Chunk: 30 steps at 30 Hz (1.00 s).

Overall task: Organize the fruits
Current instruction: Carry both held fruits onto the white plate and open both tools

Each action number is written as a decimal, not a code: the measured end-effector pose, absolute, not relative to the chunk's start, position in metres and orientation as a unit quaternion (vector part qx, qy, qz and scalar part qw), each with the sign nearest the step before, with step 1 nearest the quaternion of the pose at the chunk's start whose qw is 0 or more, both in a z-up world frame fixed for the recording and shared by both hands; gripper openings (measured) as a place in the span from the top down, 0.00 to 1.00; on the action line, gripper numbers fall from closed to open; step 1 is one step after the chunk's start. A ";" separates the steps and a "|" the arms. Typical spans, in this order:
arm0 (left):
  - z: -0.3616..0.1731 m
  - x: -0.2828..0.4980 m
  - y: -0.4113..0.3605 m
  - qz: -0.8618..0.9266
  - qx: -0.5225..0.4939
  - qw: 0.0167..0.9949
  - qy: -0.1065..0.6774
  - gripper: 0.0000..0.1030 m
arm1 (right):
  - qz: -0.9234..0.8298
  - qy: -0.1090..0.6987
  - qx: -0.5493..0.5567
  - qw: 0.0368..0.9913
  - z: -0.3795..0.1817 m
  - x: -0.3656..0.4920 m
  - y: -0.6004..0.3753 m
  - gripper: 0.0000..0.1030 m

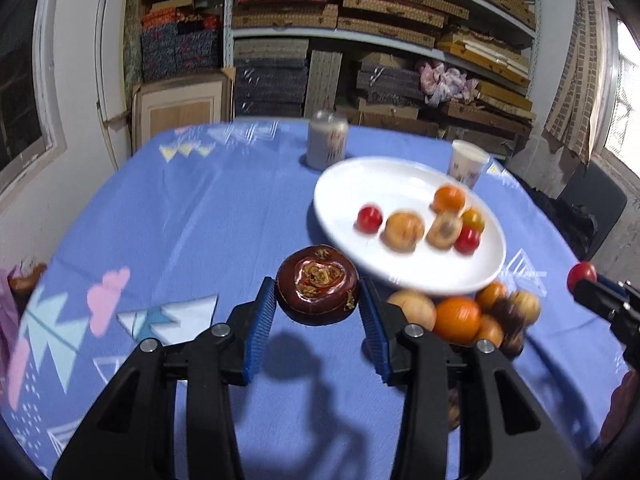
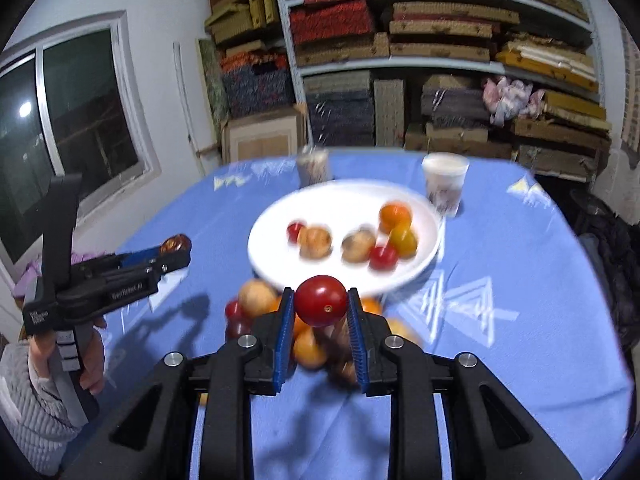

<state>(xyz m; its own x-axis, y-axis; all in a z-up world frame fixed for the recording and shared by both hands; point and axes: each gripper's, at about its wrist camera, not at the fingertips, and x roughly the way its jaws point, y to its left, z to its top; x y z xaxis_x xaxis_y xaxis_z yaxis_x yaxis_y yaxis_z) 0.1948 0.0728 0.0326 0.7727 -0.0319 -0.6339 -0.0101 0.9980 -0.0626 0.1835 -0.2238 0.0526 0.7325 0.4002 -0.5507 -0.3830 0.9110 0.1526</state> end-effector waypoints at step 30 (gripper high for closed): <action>-0.020 0.317 0.027 -0.054 -0.045 0.910 0.409 0.59 | 0.212 0.407 -0.017 0.888 -0.008 0.304 -0.161 0.74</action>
<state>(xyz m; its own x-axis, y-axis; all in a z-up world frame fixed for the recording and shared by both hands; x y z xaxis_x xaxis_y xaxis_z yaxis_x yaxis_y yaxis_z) 0.3170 0.0270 -0.0197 0.6601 -0.1352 -0.7389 0.0610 0.9901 -0.1267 0.3040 -0.1606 -0.0076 0.5784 0.3626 -0.7308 -0.3903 0.9096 0.1424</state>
